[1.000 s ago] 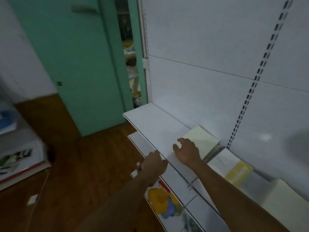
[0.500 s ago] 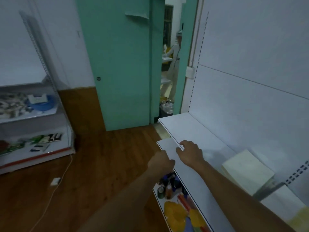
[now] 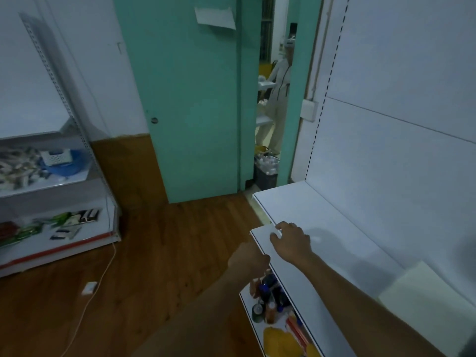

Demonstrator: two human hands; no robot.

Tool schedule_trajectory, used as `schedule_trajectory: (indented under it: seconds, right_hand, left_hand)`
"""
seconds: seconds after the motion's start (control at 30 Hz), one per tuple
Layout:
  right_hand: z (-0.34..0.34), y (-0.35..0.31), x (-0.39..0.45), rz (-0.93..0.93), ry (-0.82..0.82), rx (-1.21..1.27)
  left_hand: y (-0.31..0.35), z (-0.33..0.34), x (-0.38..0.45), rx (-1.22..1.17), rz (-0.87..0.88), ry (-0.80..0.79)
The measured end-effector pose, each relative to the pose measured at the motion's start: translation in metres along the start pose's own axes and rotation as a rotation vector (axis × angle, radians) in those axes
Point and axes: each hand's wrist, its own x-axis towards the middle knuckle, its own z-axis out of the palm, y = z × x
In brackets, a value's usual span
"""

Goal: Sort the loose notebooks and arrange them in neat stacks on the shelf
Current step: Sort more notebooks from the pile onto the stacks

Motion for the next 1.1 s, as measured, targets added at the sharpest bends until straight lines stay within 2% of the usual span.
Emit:
schedule_trajectory:
  seconds: [0.17, 0.43, 0.63, 0.83, 0.93, 1.1]
  right_hand:
    - [-0.013, 0.029, 0.045, 0.074, 0.047, 0.037]
    - [-0.042, 0.116, 0.067, 0.316, 0.169, 0.081]
    - [-0.064, 0.182, 0.036, 0.632, 0.326, 0.061]
    - [-0.071, 0.219, -0.026, 0.942, 0.437, 0.058]
    - [-0.066, 0.226, -0.056, 1.038, 0.466, 0.057]
    - [-0.057, 0.235, -0.089, 1.162, 0.526, 0.071]
  left_hand:
    - [0.036, 0.01, 0.047, -0.009, 0.109, 0.025]
    - [0.113, 0.06, 0.107, 0.109, 0.308, -0.171]
    - [0.167, 0.105, 0.121, 0.144, 0.525, -0.39]
    - [0.206, 0.143, 0.102, 0.179, 0.676, -0.54]
    - [0.206, 0.16, 0.087, 0.173, 0.684, -0.645]
    - [0.206, 0.18, 0.075, 0.138, 0.592, -0.76]
